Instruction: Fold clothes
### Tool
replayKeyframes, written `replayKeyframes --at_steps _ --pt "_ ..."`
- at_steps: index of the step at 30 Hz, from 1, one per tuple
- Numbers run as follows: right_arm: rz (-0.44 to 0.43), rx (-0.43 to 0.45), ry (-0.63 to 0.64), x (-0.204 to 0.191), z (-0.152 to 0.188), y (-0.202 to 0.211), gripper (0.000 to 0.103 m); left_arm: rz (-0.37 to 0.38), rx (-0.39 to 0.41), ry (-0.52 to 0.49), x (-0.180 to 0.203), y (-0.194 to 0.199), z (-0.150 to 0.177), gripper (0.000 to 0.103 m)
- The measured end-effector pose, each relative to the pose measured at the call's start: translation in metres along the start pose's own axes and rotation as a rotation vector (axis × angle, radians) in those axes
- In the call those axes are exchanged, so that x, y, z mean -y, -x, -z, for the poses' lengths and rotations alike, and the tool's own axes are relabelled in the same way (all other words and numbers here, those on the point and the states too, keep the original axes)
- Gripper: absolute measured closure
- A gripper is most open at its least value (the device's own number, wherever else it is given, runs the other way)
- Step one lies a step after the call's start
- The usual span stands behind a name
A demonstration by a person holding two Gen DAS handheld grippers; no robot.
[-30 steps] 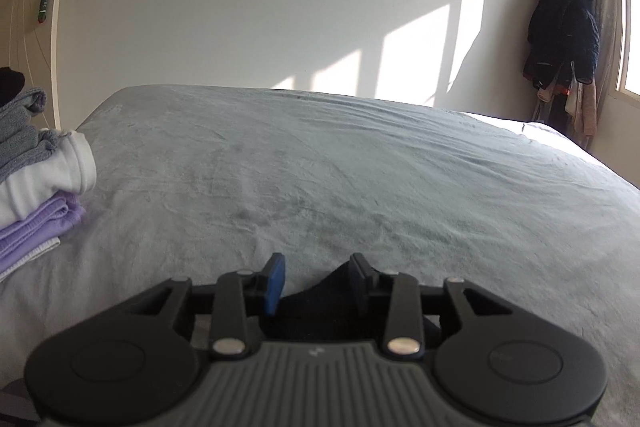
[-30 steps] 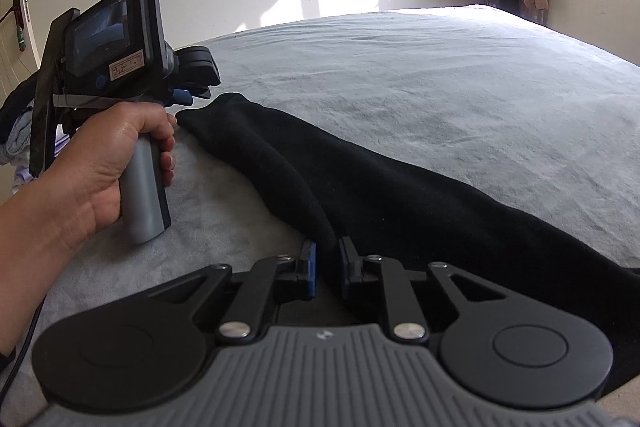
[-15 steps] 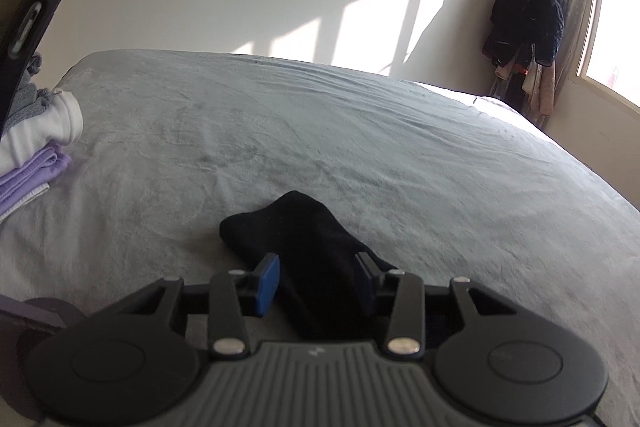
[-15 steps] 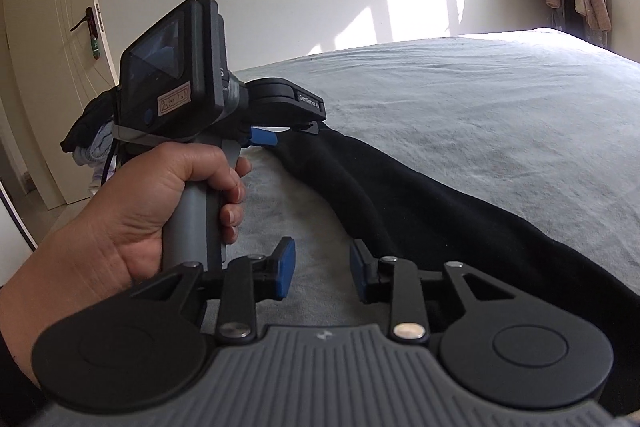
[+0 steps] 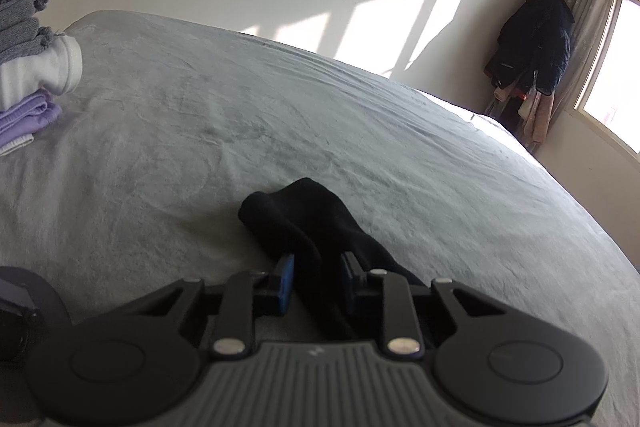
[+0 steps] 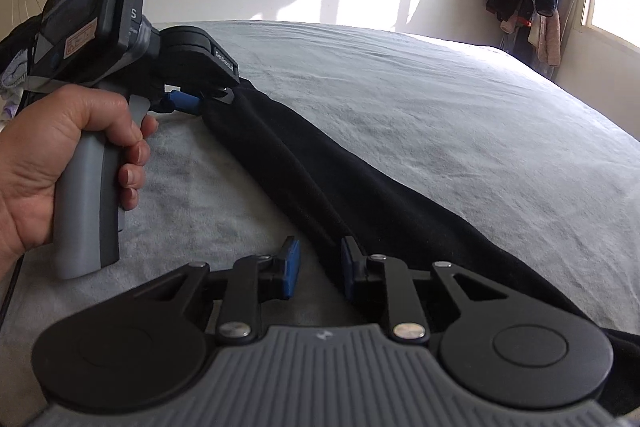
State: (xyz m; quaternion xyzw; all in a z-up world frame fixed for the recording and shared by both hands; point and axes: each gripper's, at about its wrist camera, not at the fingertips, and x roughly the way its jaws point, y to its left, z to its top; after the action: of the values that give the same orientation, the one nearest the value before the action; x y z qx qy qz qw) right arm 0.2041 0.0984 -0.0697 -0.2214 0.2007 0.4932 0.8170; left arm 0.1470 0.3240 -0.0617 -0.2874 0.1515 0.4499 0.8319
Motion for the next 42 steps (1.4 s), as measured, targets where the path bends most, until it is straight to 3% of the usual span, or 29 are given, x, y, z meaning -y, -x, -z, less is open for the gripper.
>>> replayKeyframes --at_steps 1,3,6,10,14,17,20,22,24,25,27,28,33,37,39,42 --pt "0.010 0.001 0.005 0.000 -0.001 0.000 0.089 0.001 0.000 0.008 -0.001 0.000 0.000 0.096" --pt "0.020 0.004 0.003 0.002 -0.002 0.001 0.097 0.006 0.012 0.013 -0.002 0.001 -0.002 0.097" --pt "-0.066 0.017 -0.090 0.018 -0.005 0.009 0.099 -0.005 0.043 -0.011 0.001 0.006 -0.005 0.098" --pt "-0.202 0.030 -0.205 0.036 -0.009 0.019 0.099 -0.100 0.077 -0.095 0.008 0.012 -0.009 0.097" --pt "-0.335 -0.033 -0.271 0.041 -0.004 0.007 0.103 -0.220 0.063 -0.157 0.010 0.006 -0.008 0.099" --pt "-0.350 -0.075 -0.268 0.034 -0.003 -0.004 0.102 -0.232 0.045 -0.150 0.008 0.005 -0.009 0.097" --pt "-0.361 -0.059 -0.291 0.035 -0.005 0.003 0.087 -0.222 0.075 -0.168 0.014 0.014 -0.009 0.085" --pt "-0.370 -0.034 -0.320 0.039 -0.007 0.011 0.087 -0.198 0.105 -0.193 0.022 0.022 -0.008 0.065" --pt "-0.341 -0.010 -0.345 0.047 -0.008 0.018 0.085 -0.169 0.134 -0.219 0.032 0.031 -0.007 0.063" --pt "-0.314 -0.001 -0.355 0.050 -0.009 0.020 0.083 -0.146 0.147 -0.232 0.036 0.035 -0.007 0.062" --pt "-0.247 0.015 -0.369 0.059 -0.009 0.026 0.060 -0.054 0.152 -0.262 0.046 0.043 -0.006 0.061" --pt "-0.207 0.022 -0.374 0.063 -0.009 0.029 0.057 -0.004 0.153 -0.278 0.051 0.047 -0.005 0.061" --pt "0.037 0.045 -0.426 0.102 -0.001 0.057 0.056 0.358 0.055 -0.365 0.079 0.051 0.014 0.061" --pt "0.220 -0.010 -0.405 0.147 0.013 0.075 0.056 0.615 -0.047 -0.491 0.105 0.051 0.043 0.061" --pt "0.276 -0.071 -0.329 0.167 0.018 0.075 0.056 0.685 -0.075 -0.580 0.117 0.053 0.059 0.061" --pt "0.294 -0.169 -0.213 0.187 0.027 0.067 0.056 0.753 -0.114 -0.682 0.128 0.055 0.076 0.061"
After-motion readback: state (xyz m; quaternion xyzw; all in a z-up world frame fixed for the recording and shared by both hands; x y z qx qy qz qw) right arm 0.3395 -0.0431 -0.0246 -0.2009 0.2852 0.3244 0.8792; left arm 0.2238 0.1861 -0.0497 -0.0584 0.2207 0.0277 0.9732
